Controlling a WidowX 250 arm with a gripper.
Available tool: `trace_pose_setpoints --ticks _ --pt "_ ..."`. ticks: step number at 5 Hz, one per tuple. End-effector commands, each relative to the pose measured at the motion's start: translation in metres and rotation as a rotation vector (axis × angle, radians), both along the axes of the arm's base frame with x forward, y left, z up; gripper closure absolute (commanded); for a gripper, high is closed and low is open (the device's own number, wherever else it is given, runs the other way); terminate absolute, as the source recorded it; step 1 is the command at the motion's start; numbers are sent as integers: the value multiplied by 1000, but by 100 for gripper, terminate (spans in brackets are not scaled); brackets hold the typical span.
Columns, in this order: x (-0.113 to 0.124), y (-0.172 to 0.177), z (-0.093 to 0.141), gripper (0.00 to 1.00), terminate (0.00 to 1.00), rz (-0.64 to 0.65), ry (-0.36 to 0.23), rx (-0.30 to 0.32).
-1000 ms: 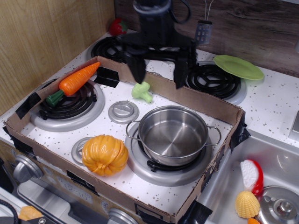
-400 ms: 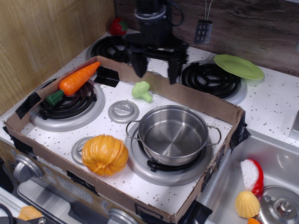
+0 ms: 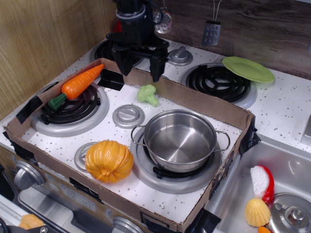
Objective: Put broccoli in pot
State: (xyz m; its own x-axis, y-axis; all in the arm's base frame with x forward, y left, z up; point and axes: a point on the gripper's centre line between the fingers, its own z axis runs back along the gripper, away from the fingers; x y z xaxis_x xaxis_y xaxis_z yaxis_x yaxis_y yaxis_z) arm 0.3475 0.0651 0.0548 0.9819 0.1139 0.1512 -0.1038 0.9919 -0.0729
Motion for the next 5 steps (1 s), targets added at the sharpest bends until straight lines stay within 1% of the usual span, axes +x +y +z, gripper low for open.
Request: trace_pose_setpoints --ticks 1,2,3,4,5 --pt "20 -4 -8 0 0 -53 -46 13" --pt "16 -11 -18 0 0 -98 -70 9" --pt "13 -14 -33 0 0 -93 -77 -1" --pt "10 -17 -42 0 0 -88 -76 -8" --pt "10 -16 -41 100 0 -117 -77 9"
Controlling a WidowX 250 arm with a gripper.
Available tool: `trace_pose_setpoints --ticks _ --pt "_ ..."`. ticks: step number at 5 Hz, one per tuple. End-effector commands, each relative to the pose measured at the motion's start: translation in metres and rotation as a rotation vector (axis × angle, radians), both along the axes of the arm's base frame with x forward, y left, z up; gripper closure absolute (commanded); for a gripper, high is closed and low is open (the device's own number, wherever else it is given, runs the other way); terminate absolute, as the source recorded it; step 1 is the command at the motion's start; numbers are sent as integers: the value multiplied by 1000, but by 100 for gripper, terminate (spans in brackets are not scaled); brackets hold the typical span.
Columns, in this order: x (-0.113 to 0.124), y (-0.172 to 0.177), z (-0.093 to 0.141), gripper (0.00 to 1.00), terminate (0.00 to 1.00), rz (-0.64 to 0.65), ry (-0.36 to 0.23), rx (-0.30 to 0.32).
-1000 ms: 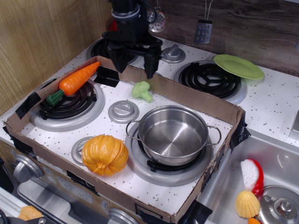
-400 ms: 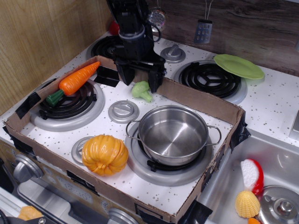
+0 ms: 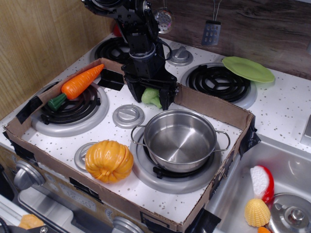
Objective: Put broccoli in pot
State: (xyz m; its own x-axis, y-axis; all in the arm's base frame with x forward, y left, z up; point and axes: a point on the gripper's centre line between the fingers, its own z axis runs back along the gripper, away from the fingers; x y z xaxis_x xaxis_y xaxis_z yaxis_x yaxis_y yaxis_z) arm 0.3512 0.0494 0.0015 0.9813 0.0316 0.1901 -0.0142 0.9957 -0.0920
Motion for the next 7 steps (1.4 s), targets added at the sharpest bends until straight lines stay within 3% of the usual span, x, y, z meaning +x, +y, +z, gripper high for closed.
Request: trace_pose_setpoints --ticks 1,2,4,5,7 --pt "5 -1 18 100 0 -13 -31 36" --pt "3 -1 23 100 0 8 -21 29" --pt "-4 -10 79 100 0 69 -64 55" --pt "-11 -12 97 100 0 117 -98 81" --pt "-38 -36 114 100 0 202 -136 72"
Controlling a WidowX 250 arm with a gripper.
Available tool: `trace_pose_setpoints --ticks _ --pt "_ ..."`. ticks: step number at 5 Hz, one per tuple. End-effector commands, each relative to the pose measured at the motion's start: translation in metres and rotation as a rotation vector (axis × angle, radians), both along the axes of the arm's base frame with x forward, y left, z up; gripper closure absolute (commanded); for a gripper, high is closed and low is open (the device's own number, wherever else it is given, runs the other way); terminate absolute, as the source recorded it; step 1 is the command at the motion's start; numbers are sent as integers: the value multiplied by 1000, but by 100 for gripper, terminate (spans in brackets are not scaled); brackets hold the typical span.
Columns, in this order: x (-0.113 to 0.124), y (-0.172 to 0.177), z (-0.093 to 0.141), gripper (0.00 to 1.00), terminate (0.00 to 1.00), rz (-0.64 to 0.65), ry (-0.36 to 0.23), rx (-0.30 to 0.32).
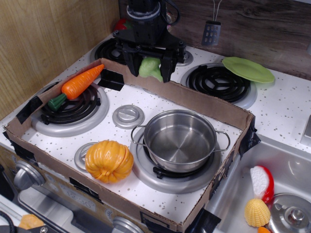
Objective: Put broccoli in pot
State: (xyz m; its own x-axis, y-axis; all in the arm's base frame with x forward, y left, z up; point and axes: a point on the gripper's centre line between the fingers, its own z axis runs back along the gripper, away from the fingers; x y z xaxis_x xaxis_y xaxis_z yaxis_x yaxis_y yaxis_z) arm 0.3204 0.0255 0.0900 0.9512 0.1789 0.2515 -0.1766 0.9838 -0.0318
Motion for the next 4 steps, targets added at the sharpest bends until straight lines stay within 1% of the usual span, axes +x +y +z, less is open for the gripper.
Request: trace_pose_setpoints --ticks 1,2,4 --pt "-22 -22 32 100 0 60 -103 26" --pt "-32 -30 33 100 0 52 -103 30" --pt "-39 -42 30 100 0 -9 -60 24"
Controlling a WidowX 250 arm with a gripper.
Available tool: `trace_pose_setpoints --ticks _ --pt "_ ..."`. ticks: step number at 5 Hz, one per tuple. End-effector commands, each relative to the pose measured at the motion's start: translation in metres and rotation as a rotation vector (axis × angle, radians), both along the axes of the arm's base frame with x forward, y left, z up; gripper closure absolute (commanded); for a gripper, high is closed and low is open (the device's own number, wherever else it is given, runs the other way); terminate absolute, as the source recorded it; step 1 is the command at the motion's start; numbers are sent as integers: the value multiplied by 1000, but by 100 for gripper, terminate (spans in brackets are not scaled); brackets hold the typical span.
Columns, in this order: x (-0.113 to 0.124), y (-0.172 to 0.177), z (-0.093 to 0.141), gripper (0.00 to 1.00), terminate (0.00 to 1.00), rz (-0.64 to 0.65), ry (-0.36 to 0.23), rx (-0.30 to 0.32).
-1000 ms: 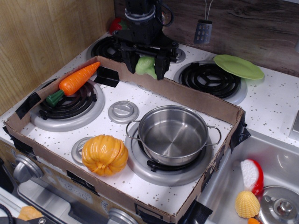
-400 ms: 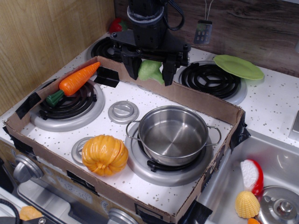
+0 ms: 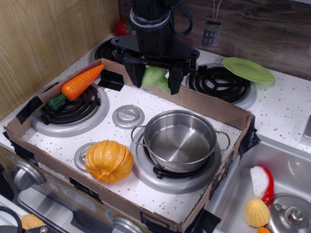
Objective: Put broccoli in pot
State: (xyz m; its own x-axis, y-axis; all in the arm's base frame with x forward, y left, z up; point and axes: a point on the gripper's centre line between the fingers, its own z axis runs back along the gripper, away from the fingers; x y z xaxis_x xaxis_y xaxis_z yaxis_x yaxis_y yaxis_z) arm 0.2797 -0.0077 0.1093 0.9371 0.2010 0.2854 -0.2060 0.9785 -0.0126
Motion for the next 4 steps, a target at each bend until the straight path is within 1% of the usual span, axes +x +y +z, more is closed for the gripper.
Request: trace_pose_setpoints --ticks 1,2,3,4 --pt "-6 -31 1 100 0 -129 -12 -35" --pt "-11 -42 -5 100 0 -85 21 -26" --pt "-15 -43 -12 0 0 -75 29 -42" --pt "-12 -39 -12 0 0 -108 -10 -49"
